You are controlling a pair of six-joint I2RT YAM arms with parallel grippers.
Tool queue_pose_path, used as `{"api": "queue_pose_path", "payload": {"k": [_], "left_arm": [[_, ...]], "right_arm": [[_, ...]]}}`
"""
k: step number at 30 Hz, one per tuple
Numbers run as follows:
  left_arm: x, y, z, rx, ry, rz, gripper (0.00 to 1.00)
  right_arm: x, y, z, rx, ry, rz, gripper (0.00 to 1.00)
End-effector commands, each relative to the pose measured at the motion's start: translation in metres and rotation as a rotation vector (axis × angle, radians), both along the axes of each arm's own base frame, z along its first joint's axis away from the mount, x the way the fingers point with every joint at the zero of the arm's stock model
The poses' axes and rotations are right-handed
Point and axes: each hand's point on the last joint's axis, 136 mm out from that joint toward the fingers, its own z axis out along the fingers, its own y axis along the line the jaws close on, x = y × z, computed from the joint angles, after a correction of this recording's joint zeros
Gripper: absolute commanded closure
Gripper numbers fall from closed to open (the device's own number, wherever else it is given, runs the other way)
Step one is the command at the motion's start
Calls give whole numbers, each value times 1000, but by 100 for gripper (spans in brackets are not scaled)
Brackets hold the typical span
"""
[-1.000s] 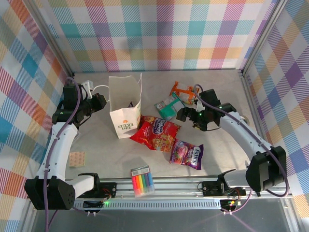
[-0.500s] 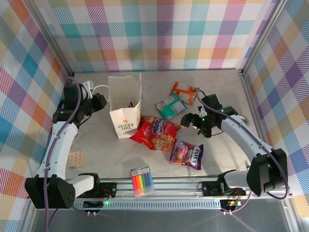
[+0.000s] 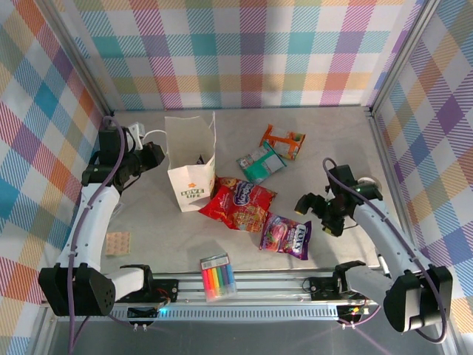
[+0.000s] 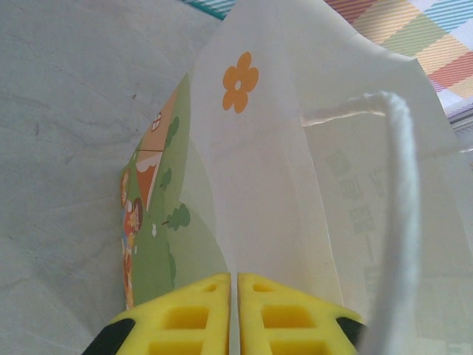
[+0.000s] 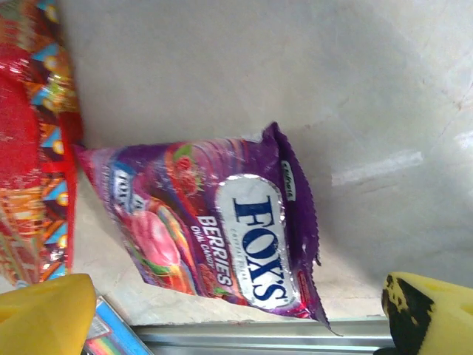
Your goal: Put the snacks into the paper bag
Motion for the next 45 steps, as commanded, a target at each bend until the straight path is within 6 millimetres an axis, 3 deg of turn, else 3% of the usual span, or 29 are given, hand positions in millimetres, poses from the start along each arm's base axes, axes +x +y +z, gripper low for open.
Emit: {"api": "queue_pose_path", "payload": {"k": [1, 18, 28, 36, 45], "left_arm": [[-1, 1, 10, -10, -15, 1, 89], [4, 1, 7, -17, -5, 6, 88], [2, 1, 12, -15, -12, 7, 88], [0, 0, 14, -21, -13, 0, 88], [0, -1, 16, -19, -12, -6, 87]], "right_arm": [[-10, 8, -14, 63, 68, -21, 1], [-22, 28, -61, 183, 150, 12, 3], [-23, 39, -74, 204, 159, 34, 8], [-21, 46, -83, 184, 177, 66, 19], [-16, 49, -82, 166, 157, 86, 39]]}}
